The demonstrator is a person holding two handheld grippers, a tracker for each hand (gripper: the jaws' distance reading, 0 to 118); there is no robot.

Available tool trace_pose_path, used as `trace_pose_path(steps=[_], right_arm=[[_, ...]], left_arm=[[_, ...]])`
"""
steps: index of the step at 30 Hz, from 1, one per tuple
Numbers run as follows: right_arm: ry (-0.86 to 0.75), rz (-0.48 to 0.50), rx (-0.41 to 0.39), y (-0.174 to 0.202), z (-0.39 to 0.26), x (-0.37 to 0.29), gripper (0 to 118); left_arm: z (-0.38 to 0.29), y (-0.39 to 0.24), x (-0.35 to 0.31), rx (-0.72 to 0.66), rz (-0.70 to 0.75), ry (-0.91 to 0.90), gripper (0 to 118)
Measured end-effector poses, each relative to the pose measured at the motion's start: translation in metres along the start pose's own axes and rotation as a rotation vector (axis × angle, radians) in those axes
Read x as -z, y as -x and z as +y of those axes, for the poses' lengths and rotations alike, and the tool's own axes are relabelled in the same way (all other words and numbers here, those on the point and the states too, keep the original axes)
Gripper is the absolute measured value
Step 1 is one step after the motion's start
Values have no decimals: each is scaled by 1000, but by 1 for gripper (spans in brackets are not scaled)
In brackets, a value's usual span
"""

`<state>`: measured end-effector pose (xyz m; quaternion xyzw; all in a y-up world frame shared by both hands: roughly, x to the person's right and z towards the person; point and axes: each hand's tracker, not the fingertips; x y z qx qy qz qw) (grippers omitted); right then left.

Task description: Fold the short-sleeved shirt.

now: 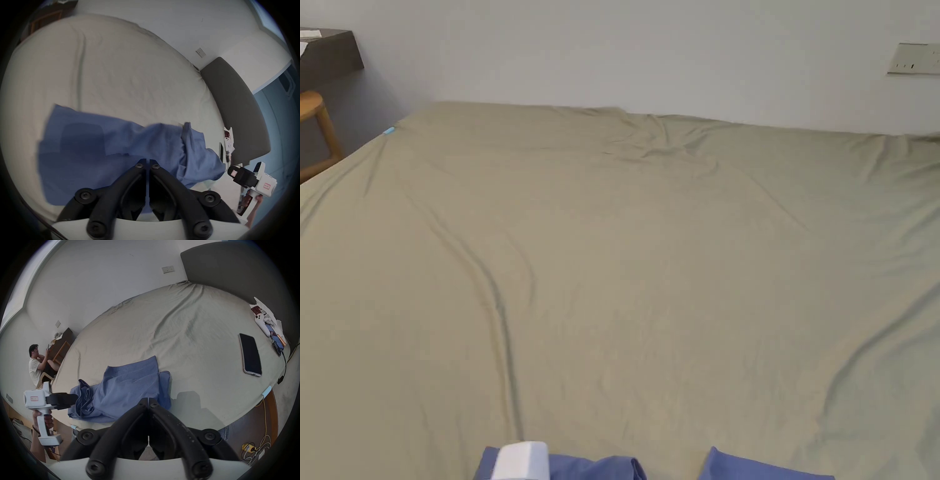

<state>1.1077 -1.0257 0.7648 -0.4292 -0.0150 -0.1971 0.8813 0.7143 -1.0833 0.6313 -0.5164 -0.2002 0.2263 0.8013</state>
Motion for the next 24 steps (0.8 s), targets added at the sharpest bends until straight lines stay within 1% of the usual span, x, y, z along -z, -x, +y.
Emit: trace_pose_path(steps=[3,5,6,8,10,12,14,15,16,17,18,19,20,21,22,23,24], right_arm=[[1,4,-15,3,-2,-4,2],[-2,9,-14,3,-3,-6,2],[-5,12,-10,3,-4,-6,2],[-5,17,-2,3,-3,-6,2],[-2,12,-10,4,-1,-4,2],[-1,3,-23,7,2,-3,2],[-4,8,-34,8,4,-4,2],[-6,12,-37,9,5,-5,2],[-8,17,-40,10,7,-5,2],[-9,19,-44,11,8,-6,2],[-11,21,-51,12,9,-6,2],[-13,22,-56,13,10,-6,2],[-14,22,-61,15,11,-6,2],[-16,19,-62,16,11,-6,2],[-18,18,-61,16,11,-6,2],[-17,18,-60,17,11,-5,2],[-13,21,-59,17,12,-5,2]], left_arm=[[-6,-16,29,45,23,18,3],[-9,-27,37,77,9,20,3],[-9,-31,36,80,-10,23,3],[-7,-39,28,71,-108,22,3],[-3,-44,14,60,-150,-3,3],[4,-40,-12,26,-202,-75,3],[13,-20,-48,-54,-327,-178,3],[17,-9,-62,-73,-340,-220,3],[22,6,-78,-91,-313,-276,4],[25,18,-89,-100,-268,-319,14],[28,33,-99,-88,-171,-351,35],[32,55,-104,-85,-75,-362,77],[32,72,-108,-75,3,-341,99],[32,87,-113,-59,29,-312,101],[29,102,-117,-78,20,-306,75],[27,118,-116,-146,32,-308,44],[25,132,-113,-219,44,-307,24]])
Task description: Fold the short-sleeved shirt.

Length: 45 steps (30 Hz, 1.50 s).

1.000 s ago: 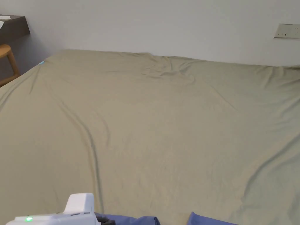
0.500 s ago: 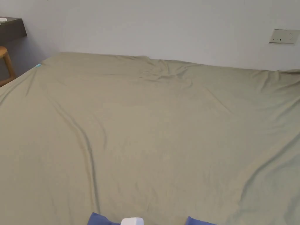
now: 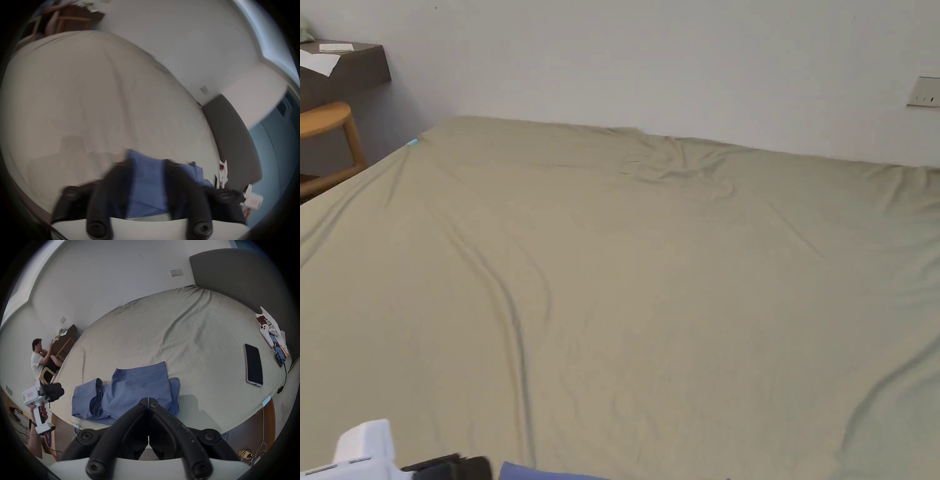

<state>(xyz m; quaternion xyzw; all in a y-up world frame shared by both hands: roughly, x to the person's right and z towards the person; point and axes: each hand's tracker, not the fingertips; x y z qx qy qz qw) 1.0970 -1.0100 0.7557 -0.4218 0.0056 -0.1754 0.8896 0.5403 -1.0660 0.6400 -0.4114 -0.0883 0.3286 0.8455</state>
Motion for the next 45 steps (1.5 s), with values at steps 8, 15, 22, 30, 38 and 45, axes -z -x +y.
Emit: trace_pose_path(steps=[8,15,22,30,38,45], right_arm=[[23,-10,-45,11,2,-2,2],[15,-15,-57,16,4,-2,2],[39,-10,-55,13,-4,2,2],[31,-5,-32,5,-2,-1,2],[28,7,13,-3,-5,9,2],[37,29,40,-9,-12,8,2]], left_arm=[[-24,67,38,-182,-305,87,114],[-32,31,72,-160,-371,219,101],[-30,15,81,-135,-229,287,19],[1,20,-5,-163,-173,142,12],[11,-50,-58,146,293,99,12],[-41,-153,9,318,77,192,12]])
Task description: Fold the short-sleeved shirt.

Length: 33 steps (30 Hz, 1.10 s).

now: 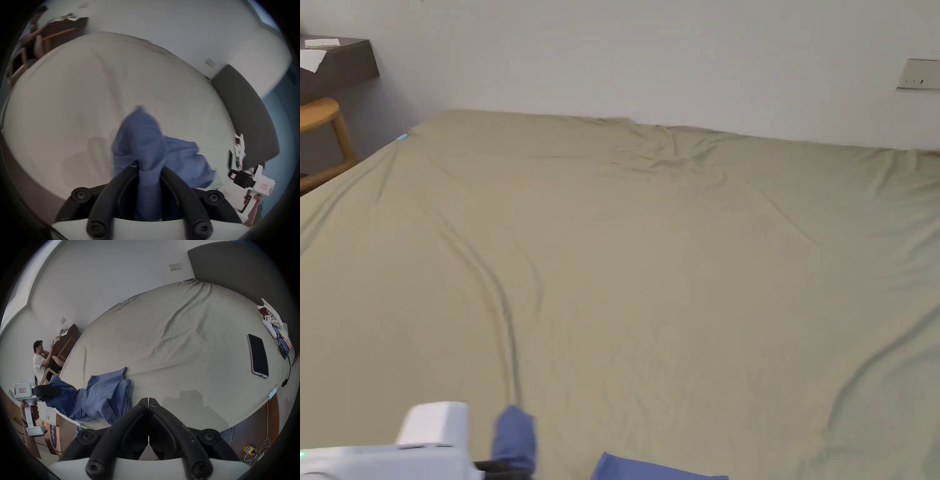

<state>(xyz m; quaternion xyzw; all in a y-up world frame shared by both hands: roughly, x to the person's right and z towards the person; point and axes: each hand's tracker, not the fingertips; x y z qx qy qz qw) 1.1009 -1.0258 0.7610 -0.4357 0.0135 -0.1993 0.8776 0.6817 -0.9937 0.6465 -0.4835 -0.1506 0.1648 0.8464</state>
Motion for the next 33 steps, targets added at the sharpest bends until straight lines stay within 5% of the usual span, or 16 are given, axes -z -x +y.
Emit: trace_pose_path(steps=[8,9,12,15,17,19,20,25,33], right_arm=[[-38,-76,95,-33,-9,-21,2],[-40,-86,107,-37,-10,-22,2],[-41,-117,127,-43,-12,-25,2],[-46,-120,140,-47,-12,-28,2],[-46,-109,147,-48,-11,-28,2],[-47,-108,143,-48,-9,-26,2],[-46,-110,139,-47,-8,-25,2],[-33,-82,124,-42,-4,-17,2],[-23,-60,114,-38,-7,-15,2]], left_arm=[[-6,-93,110,173,-102,192,14],[-8,-98,121,170,-104,209,22],[-14,-107,136,136,-220,258,80],[-8,-108,110,85,-413,208,86],[1,-94,91,-6,-521,188,63],[8,-78,73,-103,-559,140,13],[10,-69,67,-108,-500,106,2],[8,-48,67,25,-100,66,2],[-38,-79,130,-81,-314,252,2]])
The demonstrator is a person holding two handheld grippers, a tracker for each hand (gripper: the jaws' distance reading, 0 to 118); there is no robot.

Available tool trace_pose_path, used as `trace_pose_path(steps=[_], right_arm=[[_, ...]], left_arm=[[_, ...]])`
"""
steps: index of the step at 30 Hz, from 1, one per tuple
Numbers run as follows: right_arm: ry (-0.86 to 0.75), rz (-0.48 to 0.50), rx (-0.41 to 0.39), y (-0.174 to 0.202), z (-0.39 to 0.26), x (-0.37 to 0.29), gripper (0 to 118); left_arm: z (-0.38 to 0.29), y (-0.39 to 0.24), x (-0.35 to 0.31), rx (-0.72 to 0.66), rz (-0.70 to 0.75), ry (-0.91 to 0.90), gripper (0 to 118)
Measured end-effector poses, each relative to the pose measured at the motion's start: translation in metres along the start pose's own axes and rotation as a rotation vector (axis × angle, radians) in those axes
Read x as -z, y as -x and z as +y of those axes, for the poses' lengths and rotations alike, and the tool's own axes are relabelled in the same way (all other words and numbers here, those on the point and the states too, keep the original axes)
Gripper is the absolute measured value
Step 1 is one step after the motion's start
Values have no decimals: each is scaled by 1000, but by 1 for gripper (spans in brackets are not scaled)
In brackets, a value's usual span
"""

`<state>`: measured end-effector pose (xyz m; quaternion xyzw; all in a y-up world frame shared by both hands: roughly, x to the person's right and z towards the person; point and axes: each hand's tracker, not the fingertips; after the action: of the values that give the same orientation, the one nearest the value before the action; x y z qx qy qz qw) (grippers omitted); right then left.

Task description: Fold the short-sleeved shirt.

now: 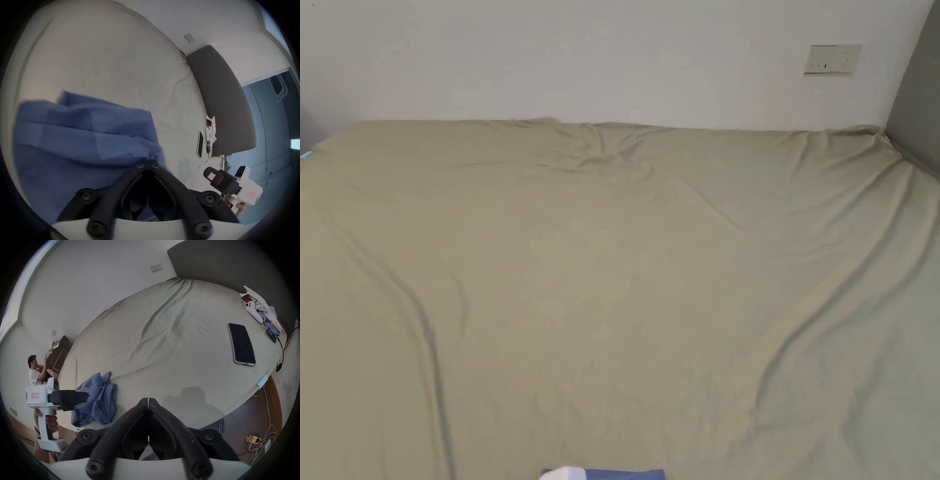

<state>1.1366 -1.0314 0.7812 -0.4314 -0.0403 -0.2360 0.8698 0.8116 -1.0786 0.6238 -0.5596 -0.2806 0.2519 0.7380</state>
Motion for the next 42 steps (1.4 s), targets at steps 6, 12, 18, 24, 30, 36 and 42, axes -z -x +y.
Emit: trace_pose_path(steps=[6,12,18,24,30,36,42], right_arm=[[5,-22,11,-7,-4,-3,2],[17,2,0,2,-1,4,2],[42,343,-38,51,24,46,2],[273,489,-146,131,11,133,1],[426,363,-133,143,-4,186,1],[450,364,-110,144,4,183,1],[420,382,-103,137,-2,181,1]], left_arm=[[-23,1,63,-41,-51,115,0],[-37,-38,56,98,-70,110,0],[-21,-10,-98,16,-256,-334,0],[-40,53,-186,-51,111,-606,0],[-62,89,-191,-193,125,-590,0],[-57,109,-152,-175,0,-400,10],[-35,160,-96,-187,-57,-215,94]])
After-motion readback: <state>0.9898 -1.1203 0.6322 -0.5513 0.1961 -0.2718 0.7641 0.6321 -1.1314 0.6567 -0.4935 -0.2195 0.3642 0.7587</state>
